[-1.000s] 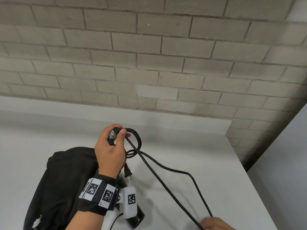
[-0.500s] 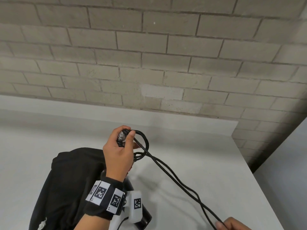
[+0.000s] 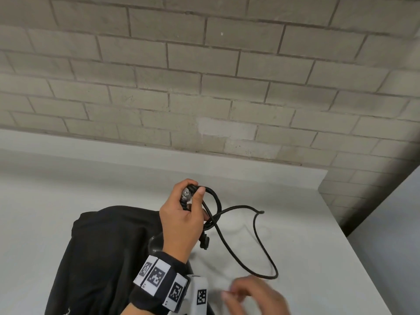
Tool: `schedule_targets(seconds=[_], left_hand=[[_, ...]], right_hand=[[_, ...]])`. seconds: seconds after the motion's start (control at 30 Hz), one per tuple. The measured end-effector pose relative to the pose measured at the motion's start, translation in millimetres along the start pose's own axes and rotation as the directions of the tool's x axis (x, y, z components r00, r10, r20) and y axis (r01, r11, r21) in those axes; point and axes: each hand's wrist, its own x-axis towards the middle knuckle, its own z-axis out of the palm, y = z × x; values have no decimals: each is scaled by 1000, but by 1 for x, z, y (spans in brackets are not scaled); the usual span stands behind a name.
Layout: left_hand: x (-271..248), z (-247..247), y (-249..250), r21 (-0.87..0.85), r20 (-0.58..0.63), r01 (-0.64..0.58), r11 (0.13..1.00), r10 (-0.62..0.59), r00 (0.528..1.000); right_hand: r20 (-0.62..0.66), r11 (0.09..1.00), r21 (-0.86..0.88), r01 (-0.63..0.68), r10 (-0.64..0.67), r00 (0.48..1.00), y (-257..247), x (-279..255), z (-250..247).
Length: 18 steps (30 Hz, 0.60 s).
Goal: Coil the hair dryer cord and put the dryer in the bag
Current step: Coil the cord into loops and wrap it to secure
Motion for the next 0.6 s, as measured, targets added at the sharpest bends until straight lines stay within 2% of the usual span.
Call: schedule_targets(seconds=[0.07, 0.13, 0.17, 0.23, 0.3, 0.37, 0.53, 0.6], left_hand=[[1, 0, -1, 6, 5, -9, 1000, 9, 1000], [0, -1, -1, 5, 14, -14, 1000, 14, 1000], [0, -1, 0, -2, 17, -14, 1000, 14, 1000], [0, -2, 0, -15, 28, -16, 1000, 17, 999], [-1, -2, 0, -22, 42, -21, 1000, 22, 999], [-1, -2, -1, -31, 53, -21, 999, 22, 998], [0, -3, -2, -42, 74, -34, 999, 37, 997], [-1, -3, -2, -46, 88, -40, 998, 44, 995]], right_hand=[[130, 990, -63, 129, -120, 984, 8, 7, 20], [158, 981, -107, 162, -144, 977, 18, 16, 32], [124, 979, -124, 163, -147, 981, 17, 20, 36], [-30, 967, -157, 199, -206, 978, 9, 28, 35], [-202, 951, -211, 225, -268, 942, 6, 36, 31], [-255, 934, -265, 240, -308, 917, 3, 45, 28], [-43, 881, -317, 350, -382, 923, 11, 69, 21], [50, 841, -393, 373, -385, 921, 16, 76, 17]])
